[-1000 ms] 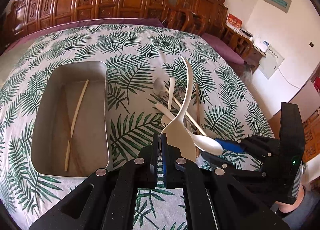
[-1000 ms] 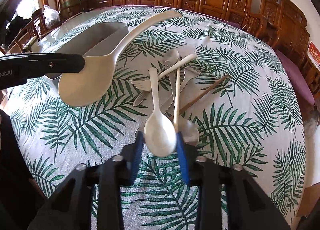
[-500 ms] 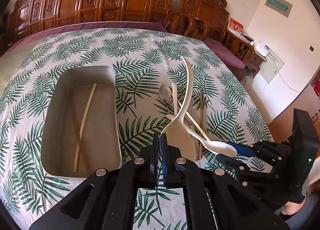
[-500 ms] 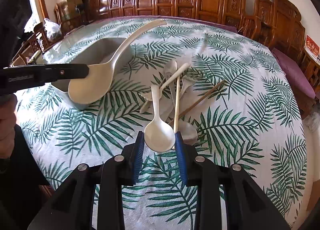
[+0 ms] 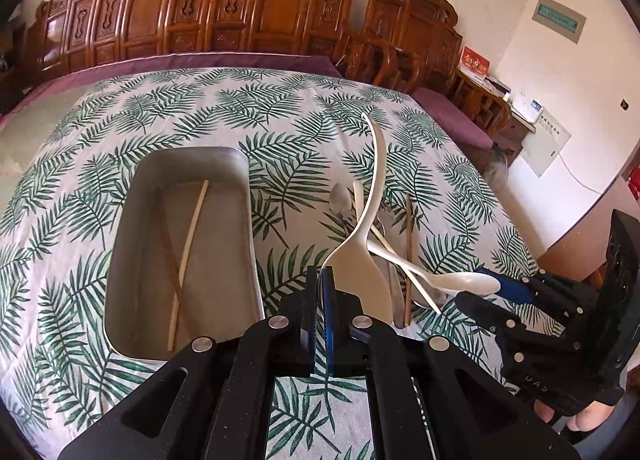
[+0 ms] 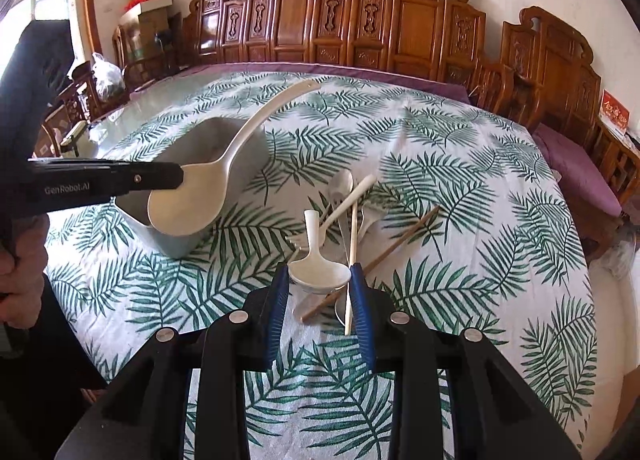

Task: Organize utensils
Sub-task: 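Lower the large spoon into the tray and open the left tool while the right tool carries its spoon over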

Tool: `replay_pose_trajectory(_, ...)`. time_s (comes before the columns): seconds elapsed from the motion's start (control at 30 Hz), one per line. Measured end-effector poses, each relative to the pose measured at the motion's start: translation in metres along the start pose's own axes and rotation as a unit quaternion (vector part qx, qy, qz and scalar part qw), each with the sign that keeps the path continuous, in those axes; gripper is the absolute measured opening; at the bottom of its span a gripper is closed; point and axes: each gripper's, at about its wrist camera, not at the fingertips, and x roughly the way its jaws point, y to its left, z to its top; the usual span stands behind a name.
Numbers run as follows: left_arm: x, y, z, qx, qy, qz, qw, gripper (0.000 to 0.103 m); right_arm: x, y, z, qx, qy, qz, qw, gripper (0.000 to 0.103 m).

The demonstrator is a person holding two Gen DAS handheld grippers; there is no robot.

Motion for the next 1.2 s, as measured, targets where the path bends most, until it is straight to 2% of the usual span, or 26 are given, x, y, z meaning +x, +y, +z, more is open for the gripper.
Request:
replay_pose_trajectory(0.43,-0.017,0.026,0.01,-0.016,-0.015,0.014,0.9997,0.002,-0.016,0.012,0.021,-0.013,-0.028,-0.005,0.999,0.033)
replay_pose_trajectory(0.7,-0.037,0.057,0.008,-0.029,-0.02,0.045,0.9984,0.002,-0.022,0.034,0.04,-0.03,-0.047,0.012,0.998,0.033)
replay_pose_trajectory(0.9,-0.036,0.08,0.004,-0.05,-0.01,0.065,0.9966,0.002,-0.023,0.052,0.054,-0.046,-0.057,0.019,0.997,0.033)
replay_pose_trajectory(1.2,-0.014,0.096,-0.001,-0.052,0.023,0.107,0.9927,0.002,-0.022,0.064,0.071,-0.059,-0.062,0.023,0.996,0.033)
